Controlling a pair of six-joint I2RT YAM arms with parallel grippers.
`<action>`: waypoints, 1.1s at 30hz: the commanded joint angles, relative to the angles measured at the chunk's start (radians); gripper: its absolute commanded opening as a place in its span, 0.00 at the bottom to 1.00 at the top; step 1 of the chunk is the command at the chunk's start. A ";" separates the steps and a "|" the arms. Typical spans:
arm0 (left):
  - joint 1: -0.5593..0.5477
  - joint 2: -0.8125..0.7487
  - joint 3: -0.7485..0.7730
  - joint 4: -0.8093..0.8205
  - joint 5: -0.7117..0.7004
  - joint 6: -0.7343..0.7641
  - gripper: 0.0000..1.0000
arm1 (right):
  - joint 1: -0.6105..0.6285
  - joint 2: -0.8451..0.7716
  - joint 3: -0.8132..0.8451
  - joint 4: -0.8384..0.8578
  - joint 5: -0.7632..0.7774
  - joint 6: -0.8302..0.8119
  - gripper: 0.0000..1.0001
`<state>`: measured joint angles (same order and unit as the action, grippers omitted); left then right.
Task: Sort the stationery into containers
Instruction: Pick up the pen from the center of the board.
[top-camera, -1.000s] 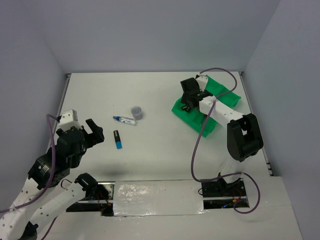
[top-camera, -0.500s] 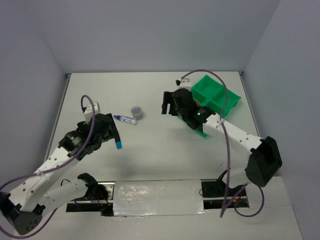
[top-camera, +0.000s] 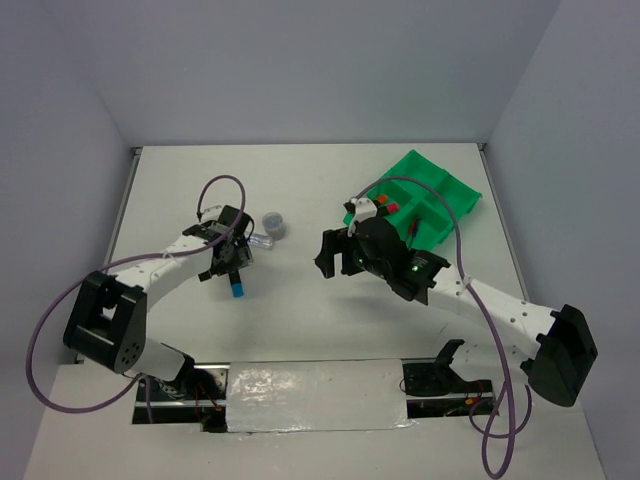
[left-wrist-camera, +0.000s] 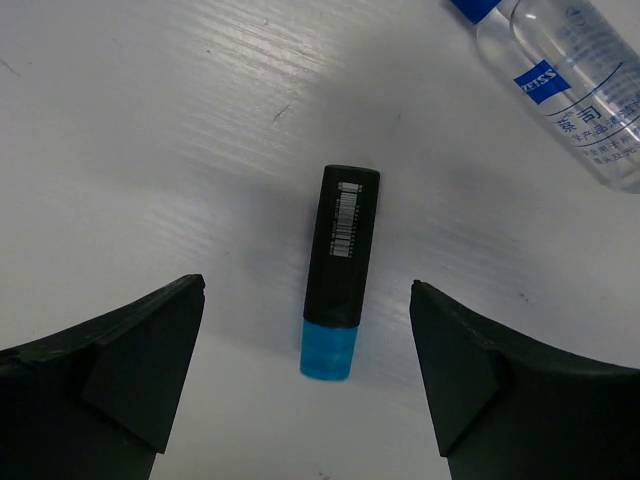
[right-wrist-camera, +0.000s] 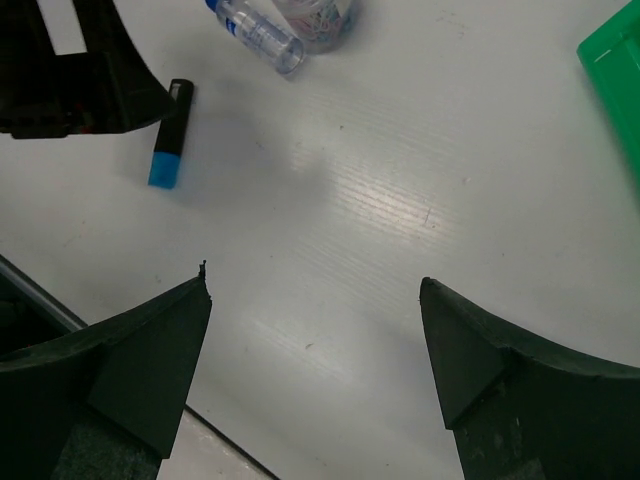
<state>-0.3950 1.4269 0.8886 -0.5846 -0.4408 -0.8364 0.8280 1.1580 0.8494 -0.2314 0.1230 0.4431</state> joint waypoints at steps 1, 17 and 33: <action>0.007 0.055 0.035 0.071 0.045 0.025 0.96 | 0.019 -0.047 -0.016 0.021 -0.017 -0.017 0.92; 0.064 0.211 -0.046 0.180 0.094 -0.020 0.20 | 0.083 -0.083 -0.036 0.040 -0.069 -0.027 0.93; -0.007 -0.400 -0.152 0.161 0.202 -0.090 0.00 | 0.164 0.130 -0.173 0.613 -0.309 0.033 0.94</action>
<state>-0.3695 1.0973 0.7094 -0.4244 -0.2794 -0.8860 0.9382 1.2442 0.6765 0.1448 -0.1368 0.4713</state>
